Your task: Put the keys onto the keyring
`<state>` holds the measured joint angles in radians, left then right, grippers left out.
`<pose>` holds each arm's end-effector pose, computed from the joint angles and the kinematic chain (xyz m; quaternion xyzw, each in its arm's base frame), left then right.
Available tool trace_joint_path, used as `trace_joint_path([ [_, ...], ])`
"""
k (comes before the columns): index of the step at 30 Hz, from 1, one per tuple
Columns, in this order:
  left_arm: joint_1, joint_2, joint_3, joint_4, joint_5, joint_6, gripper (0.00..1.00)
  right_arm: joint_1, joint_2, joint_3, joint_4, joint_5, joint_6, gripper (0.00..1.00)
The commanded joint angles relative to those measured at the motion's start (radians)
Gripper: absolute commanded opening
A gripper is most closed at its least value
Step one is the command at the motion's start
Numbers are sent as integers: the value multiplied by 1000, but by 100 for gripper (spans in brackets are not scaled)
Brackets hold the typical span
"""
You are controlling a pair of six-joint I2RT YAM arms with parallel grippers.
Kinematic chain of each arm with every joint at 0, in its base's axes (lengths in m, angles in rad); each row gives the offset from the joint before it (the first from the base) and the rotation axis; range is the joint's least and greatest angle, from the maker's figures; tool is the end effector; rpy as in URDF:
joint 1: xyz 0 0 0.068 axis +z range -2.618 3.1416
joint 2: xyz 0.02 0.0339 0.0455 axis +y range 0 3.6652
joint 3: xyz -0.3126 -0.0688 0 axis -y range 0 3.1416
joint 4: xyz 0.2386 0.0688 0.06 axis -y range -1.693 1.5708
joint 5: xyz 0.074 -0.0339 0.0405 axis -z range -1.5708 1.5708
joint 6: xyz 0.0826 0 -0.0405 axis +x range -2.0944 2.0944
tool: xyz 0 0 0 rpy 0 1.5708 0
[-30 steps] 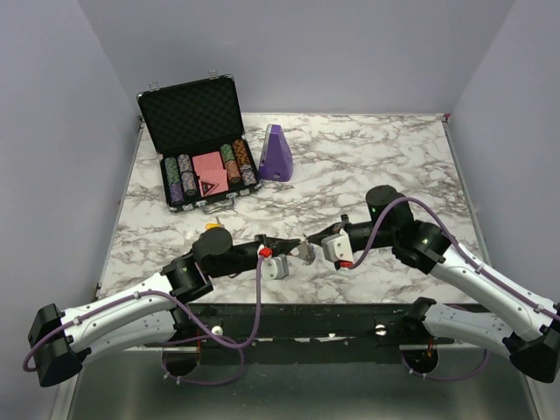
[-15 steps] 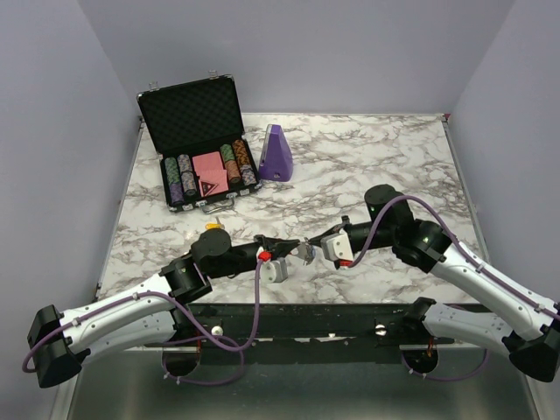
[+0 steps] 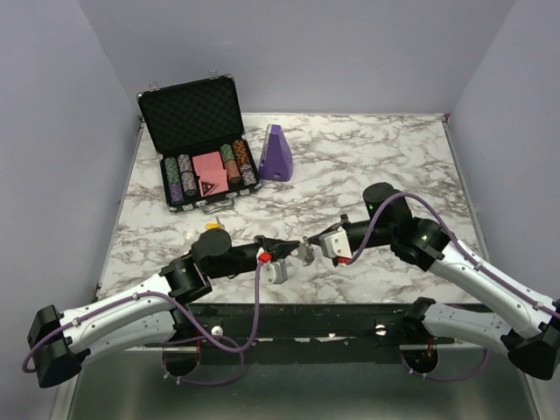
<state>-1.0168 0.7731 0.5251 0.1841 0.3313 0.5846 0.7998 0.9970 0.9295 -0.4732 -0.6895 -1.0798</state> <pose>0.0793 -0.1792 0.3217 0.5949 0.4198 -0.2622 0.6333 0.1090 0.1876 0.3489 -0.7596 0.3488 0.2265 0.5001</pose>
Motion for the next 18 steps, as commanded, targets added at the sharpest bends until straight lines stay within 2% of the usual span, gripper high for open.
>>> trace_joint_path([
  [1,-6,-6,-4,5,37,32,0,9,0,29,-1,-7,26,0],
  [18,-6,3,1,2,29,34,0,10,-1,35,-5,-33,23,0],
])
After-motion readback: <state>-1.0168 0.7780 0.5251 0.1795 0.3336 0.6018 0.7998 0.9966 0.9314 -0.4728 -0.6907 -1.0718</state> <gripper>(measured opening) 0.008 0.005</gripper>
